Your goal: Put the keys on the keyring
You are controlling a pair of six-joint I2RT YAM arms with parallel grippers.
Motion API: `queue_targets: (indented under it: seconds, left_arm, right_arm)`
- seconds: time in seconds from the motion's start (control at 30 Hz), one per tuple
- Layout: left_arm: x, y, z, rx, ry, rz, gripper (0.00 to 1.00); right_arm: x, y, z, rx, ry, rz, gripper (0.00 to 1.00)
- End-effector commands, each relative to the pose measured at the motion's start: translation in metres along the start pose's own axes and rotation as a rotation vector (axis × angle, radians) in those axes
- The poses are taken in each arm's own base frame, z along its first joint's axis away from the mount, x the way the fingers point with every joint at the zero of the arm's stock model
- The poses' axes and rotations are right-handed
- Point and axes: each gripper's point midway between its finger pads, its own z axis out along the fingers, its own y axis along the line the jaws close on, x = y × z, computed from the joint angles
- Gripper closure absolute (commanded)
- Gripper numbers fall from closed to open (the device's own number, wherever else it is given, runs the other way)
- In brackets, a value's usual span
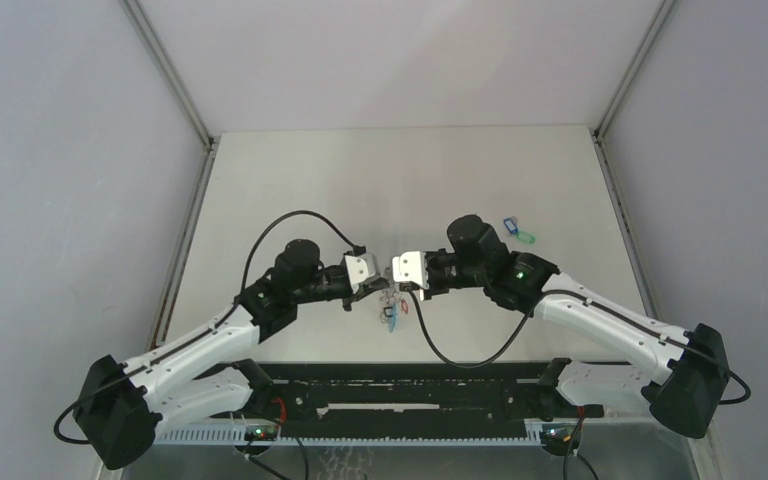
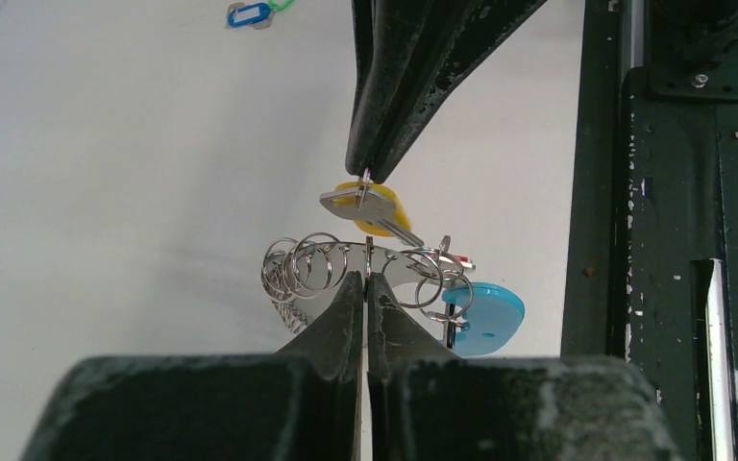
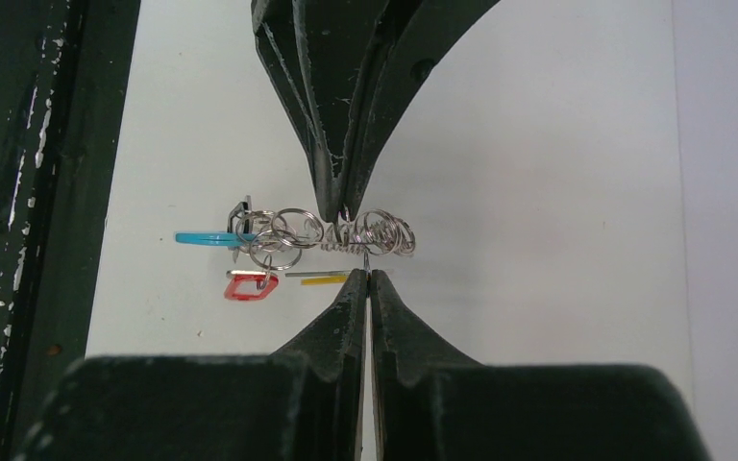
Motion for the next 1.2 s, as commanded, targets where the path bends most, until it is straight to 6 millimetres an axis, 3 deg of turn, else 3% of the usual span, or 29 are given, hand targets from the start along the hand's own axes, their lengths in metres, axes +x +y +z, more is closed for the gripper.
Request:
queue_targets:
  seconds: [0.0, 0.4, 1.17]
  left_arm:
    - [-0.025, 0.009, -0.001, -0.019, -0.054, 0.009, 1.00]
    - [-0.037, 0.009, -0.004, -0.023, -0.103, -0.001, 1.00]
    - [-0.035, 0.009, -0.004, -0.017, -0.105, -0.005, 1.00]
  right_arm:
    - [-0.009, -0.003, 0.002, 0.014, -0.025, -0.035, 1.00]
    - [-0.006, -0.005, 0.005, 0.031, 0.000, -0.045, 1.00]
    - [-0.004, -0.002, 0.010, 0.011, 0.001, -0.048, 1.00]
